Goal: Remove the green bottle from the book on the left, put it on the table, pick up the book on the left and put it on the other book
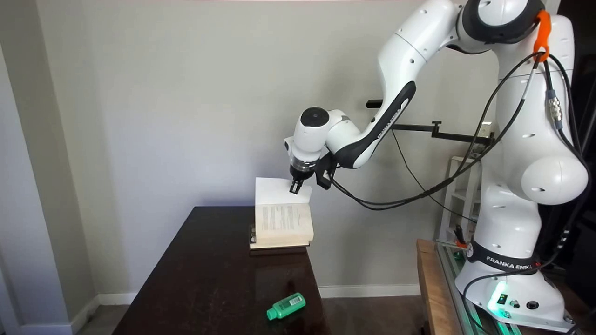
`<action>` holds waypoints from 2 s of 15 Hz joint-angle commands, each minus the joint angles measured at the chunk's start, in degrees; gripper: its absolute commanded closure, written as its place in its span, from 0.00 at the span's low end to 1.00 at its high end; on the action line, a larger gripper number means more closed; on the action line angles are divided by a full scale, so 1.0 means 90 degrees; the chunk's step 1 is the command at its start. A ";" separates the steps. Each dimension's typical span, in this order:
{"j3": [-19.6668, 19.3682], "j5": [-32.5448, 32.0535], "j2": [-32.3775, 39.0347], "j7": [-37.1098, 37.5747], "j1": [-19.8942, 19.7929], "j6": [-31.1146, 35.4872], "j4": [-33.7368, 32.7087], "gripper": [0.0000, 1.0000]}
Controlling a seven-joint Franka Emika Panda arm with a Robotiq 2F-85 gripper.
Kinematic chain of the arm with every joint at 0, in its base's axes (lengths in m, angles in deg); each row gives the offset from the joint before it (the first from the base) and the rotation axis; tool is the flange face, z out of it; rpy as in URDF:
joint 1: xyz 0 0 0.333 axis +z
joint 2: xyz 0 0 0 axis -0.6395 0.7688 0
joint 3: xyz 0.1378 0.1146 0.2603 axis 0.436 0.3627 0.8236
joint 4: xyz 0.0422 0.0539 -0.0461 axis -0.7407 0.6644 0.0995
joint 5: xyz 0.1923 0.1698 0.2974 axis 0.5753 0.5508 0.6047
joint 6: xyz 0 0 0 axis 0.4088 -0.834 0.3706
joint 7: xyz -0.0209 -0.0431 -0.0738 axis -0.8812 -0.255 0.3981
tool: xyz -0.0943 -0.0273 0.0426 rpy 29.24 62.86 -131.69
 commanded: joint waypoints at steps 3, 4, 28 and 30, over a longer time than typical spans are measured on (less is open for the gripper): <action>0.0044 -0.0428 0.0203 0.0572 -0.0070 -0.0186 -0.0273 1.00; 0.0050 -0.0463 0.0257 0.0654 -0.0065 -0.0195 -0.0302 1.00; 0.0069 -0.1164 0.1102 0.1546 -0.0063 -0.0545 -0.0823 1.00; 0.0087 -0.1191 0.1151 0.1591 -0.0068 -0.0555 -0.0883 1.00</action>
